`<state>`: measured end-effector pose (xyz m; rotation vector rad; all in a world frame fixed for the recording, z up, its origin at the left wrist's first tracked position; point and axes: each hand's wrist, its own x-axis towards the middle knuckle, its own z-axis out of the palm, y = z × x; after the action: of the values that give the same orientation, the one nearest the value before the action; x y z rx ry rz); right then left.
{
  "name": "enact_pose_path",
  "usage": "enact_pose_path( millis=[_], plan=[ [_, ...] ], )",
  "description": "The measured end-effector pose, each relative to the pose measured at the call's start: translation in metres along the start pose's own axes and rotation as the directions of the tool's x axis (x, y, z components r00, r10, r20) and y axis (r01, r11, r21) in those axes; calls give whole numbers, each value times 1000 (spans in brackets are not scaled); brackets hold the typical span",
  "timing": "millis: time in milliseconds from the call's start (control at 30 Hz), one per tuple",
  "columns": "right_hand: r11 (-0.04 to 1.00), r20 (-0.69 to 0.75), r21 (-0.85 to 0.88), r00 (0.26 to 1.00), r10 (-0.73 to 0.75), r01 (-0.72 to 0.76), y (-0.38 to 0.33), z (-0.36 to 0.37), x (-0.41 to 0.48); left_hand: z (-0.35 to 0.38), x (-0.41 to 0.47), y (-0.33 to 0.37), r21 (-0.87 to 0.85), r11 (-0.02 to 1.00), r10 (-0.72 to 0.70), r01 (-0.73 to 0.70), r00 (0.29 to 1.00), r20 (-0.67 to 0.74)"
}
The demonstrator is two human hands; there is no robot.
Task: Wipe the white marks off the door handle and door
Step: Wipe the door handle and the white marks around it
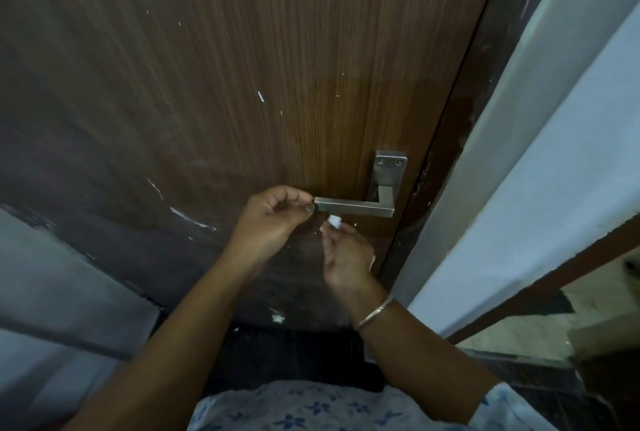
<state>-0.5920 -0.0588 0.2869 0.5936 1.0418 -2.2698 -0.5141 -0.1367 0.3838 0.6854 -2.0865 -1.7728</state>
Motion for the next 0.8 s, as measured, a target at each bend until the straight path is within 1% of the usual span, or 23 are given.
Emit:
enact_pose_path(
  millis=[33, 67, 167, 233, 433, 500, 533, 600, 667, 733, 800],
  plan=[
    [994, 10, 100, 999, 47, -48, 3, 13, -2, 0, -1, 1, 3, 1000, 16, -16, 1000, -8],
    [986, 30, 146, 996, 81, -84, 6, 24, -4, -2, -2, 1, 1, 1000, 30, -30, 999, -27],
    [970, 76, 199, 989, 128, -141, 8, 39, -12, -9, -3, 0, 15, 999, 40, -38, 994, -107],
    [968, 83, 190, 985, 148, -162, 7, 37, -15, -15, -4, -4, 27, 999, 32, -29, 988, -148],
    [981, 133, 74, 977, 166, -177, 4, 37, -22, -23, -3, -20, 28, 999, -28, 34, 982, -189],
    [981, 155, -19, 969, 193, -192, 5, 36, -31, -22, -4, -24, 29, 999, -23, 28, 985, -173],
    [978, 176, -94, 963, 203, -188, 6, 35, -37, -22, -4, -25, 37, 999, -14, 21, 987, -163],
    [949, 225, -295, 957, 181, -110, 8, 32, -49, -22, -4, -25, 52, 999, 0, 8, 990, -140],
    [881, 296, -470, 950, 102, 52, 11, 29, -62, -23, -2, -20, 62, 998, -4, 10, 995, -97],
    [807, 381, -551, 925, 17, 212, 12, 29, -73, -24, -1, -13, 54, 998, -9, 12, 999, -44],
    [758, 456, -546, 885, -89, 357, 10, 31, -82, -25, 0, -3, 30, 1000, 7, -6, 1000, -30]
  ],
)
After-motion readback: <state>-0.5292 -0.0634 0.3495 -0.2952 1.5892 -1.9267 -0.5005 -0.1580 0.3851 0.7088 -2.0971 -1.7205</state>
